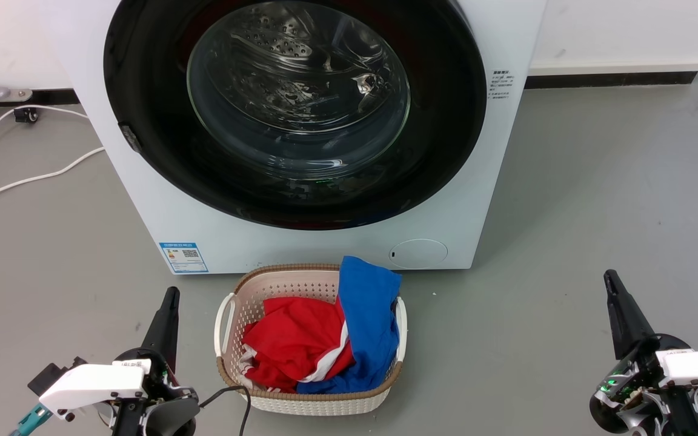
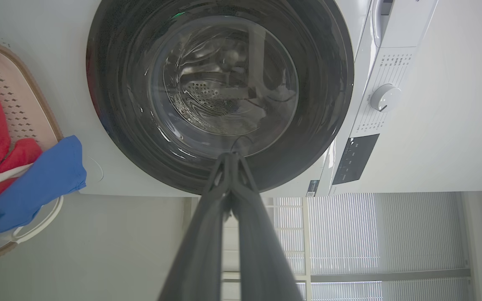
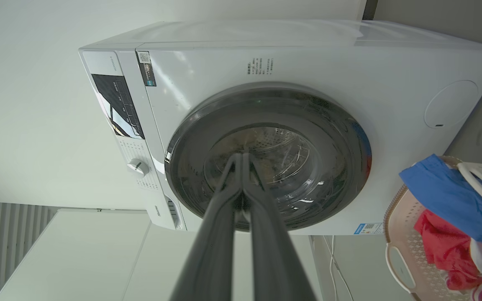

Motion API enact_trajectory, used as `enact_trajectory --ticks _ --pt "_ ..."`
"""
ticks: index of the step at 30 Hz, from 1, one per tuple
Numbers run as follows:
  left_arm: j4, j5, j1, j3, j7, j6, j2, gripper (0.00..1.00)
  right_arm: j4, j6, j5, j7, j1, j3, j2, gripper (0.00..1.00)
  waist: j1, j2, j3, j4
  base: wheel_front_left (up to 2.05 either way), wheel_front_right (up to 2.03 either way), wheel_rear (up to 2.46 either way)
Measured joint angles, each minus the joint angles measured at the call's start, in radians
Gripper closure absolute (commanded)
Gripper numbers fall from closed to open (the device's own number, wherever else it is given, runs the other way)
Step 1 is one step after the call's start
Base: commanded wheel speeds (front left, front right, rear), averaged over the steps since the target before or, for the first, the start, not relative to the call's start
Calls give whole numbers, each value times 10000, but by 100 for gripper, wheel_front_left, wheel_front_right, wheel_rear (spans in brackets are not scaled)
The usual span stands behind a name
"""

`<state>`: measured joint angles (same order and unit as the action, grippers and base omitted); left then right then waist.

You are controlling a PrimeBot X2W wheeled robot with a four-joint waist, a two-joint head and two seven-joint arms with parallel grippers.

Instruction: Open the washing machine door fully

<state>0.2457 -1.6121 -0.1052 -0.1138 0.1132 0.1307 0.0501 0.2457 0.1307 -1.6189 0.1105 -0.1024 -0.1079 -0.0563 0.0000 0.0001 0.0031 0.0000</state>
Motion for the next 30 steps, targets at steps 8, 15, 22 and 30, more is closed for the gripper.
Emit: enact_trajectory --ticks 8,15,22,30 --pt "0 0 0 0 0 2 0 100 0 0 6 2 -1 -8 4 100 0 0 0 0 0 0 0" --pt "0 0 0 0 2 0 0 100 0 0 6 2 -1 -12 8 100 0 0 0 0 0 0 0" --pt "0 0 0 0 2 0 0 100 0 0 8 4 -2 -17 10 100 0 0 0 0 0 0 0" --pt "0 0 0 0 2 0 0 100 0 0 8 17 -2 -21 12 100 0 0 0 0 0 0 0"
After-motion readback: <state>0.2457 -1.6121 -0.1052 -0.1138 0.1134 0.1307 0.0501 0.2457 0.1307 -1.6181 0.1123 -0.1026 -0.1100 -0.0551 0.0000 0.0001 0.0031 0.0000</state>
